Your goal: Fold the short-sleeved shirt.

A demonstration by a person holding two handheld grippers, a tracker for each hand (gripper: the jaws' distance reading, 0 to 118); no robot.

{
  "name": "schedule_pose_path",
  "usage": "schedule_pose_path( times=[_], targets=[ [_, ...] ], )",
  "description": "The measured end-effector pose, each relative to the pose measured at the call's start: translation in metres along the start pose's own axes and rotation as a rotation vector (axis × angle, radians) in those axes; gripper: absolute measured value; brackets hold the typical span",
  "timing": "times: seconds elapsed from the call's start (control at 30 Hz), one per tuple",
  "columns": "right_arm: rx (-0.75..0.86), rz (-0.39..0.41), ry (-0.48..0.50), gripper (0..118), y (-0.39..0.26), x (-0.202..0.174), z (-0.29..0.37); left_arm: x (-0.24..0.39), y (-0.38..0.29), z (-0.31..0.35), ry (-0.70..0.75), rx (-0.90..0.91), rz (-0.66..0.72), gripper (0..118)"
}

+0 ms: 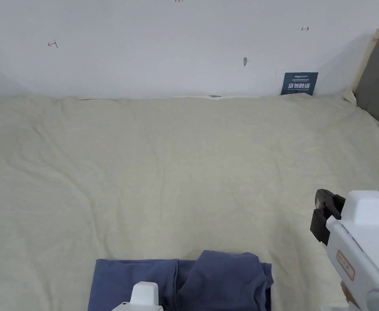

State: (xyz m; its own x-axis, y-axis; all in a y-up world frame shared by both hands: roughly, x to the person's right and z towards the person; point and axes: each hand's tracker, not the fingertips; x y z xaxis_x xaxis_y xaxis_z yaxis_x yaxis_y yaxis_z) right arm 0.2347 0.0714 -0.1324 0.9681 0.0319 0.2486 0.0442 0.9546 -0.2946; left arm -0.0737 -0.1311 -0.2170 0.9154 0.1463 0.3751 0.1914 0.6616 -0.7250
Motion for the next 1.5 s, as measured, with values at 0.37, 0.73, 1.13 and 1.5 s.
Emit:
schedule_pose_path(
  times=[0.37,0.73,1.13,1.5],
  targets=[
    [0.013,0.004,0.027,1,0.006,-0.010,-0.002,-0.085,0.071,0.066,-0.239,0.046,0.225,3],
    [-0.012,0.020,0.045,1,0.002,-0.022,-0.013,-0.189,0.061,0.041,-0.241,-0.120,0.457,118],
    [-0.031,0.031,0.029,1,0.002,-0.021,-0.019,-0.195,0.050,0.002,-0.258,-0.187,0.449,23],
    [-0.013,0.036,0.039,1,0.010,-0.022,-0.017,-0.193,0.059,0.054,-0.165,-0.076,0.326,10]
  ],
)
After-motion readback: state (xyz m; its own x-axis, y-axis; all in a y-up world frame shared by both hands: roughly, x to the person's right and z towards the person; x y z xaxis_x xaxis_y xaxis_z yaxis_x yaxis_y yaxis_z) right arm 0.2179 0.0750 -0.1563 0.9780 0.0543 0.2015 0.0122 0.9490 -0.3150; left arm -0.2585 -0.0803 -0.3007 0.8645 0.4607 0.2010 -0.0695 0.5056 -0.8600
